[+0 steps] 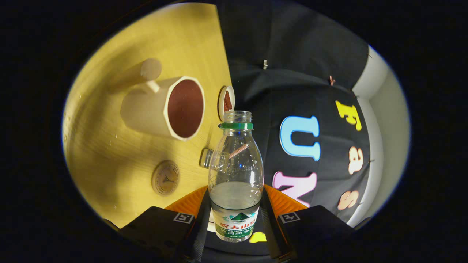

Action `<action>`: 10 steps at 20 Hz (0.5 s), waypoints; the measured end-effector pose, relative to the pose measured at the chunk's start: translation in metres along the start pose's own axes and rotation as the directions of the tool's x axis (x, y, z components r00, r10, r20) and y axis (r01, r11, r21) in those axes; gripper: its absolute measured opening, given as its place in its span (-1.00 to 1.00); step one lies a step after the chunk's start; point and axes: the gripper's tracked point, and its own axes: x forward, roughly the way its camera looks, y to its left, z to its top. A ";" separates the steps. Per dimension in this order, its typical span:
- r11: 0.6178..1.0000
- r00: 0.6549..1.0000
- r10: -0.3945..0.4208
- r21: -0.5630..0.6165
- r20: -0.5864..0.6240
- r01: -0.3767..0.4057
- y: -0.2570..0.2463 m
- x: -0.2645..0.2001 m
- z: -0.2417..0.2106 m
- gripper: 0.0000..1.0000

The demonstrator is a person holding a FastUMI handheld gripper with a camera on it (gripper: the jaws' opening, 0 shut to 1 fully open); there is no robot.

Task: Take the bottle from table, then pour the juice into the cup, finally place the bottle on the coaster

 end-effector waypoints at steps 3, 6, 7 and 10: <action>0.952 1.000 0.011 0.305 0.016 -0.015 -0.004 0.008 0.005 0.38; 0.841 1.000 -0.002 0.541 0.026 -0.012 -0.011 0.009 0.009 0.39; 0.782 1.000 -0.008 0.624 0.024 -0.009 -0.016 0.011 0.008 0.39; 0.597 0.999 -0.033 0.802 0.028 -0.003 -0.029 0.013 0.011 0.39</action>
